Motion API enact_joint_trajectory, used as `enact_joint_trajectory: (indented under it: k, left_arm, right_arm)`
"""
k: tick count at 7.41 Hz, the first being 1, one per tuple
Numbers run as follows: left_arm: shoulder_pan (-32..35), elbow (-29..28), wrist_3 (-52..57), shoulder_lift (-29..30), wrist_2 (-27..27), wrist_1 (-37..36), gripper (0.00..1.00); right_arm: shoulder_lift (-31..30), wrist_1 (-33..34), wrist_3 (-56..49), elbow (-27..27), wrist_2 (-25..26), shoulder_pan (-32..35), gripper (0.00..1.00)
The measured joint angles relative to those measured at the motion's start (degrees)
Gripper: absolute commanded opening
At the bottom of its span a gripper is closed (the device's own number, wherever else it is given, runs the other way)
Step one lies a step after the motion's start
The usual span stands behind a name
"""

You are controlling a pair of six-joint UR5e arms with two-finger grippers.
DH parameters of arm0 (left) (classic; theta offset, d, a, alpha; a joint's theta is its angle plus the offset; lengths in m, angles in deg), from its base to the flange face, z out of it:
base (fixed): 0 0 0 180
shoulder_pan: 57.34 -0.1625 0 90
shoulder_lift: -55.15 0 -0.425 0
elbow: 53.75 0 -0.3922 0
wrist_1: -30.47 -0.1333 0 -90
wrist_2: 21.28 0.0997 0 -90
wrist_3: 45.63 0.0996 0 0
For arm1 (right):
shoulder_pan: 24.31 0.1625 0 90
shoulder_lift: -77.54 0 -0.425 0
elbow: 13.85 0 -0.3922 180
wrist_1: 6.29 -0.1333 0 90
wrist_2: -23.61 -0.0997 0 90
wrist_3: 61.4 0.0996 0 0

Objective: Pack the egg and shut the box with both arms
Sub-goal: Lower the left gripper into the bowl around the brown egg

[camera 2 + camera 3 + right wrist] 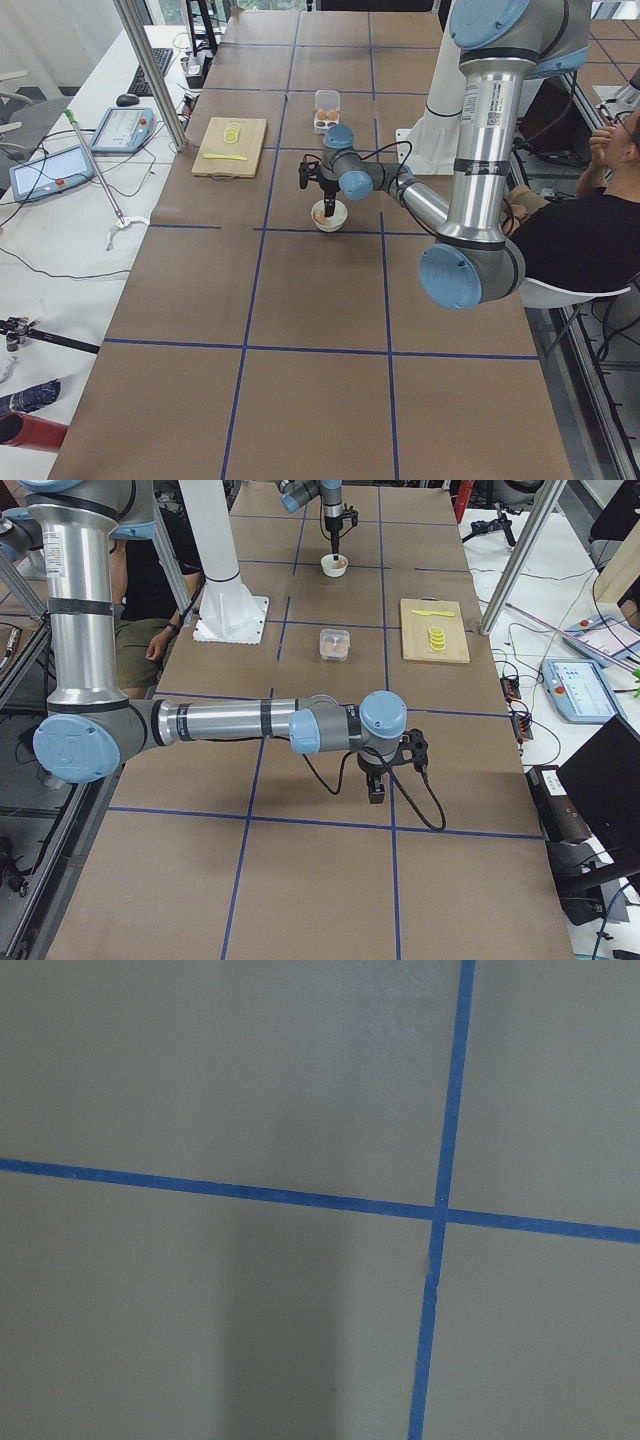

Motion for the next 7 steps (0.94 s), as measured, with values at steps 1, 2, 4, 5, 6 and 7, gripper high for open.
enact_joint_trajectory:
  k: [1, 2, 4, 5, 6, 7]
  left_arm:
    - [-0.2, -1.5, -0.1, 1.1, 0.9, 0.0, 0.85]
    - [-0.1, -2.3, 0.0, 1.6, 1.4, 0.0, 0.83]
    - [0.1, -2.4, 0.3, 1.5, 1.6, 0.0, 0.83]
    - [0.2, -2.2, 0.4, 1.3, 1.6, 0.1, 0.83]
    - [0.1, -2.1, 0.4, 0.9, 1.6, 0.1, 0.83]
    - [0.0, -2.2, 0.4, 0.6, 1.6, 0.1, 0.83]
  right_arm:
    - [0.1, 0.0, 0.0, 0.0, 0.0, 0.0, 1.00]
    - [0.2, 0.0, 0.0, 0.0, 0.0, 0.0, 1.00]
    - [0.3, 0.0, 0.1, 0.1, -0.7, 0.0, 1.00]
    - [0.3, 0.1, 0.1, 0.1, -0.9, 0.0, 1.00]
    - [0.3, 0.1, 0.1, 0.1, -1.0, 0.0, 1.00]
    - [0.3, 0.1, 0.1, 0.1, -1.0, 0.0, 1.00]
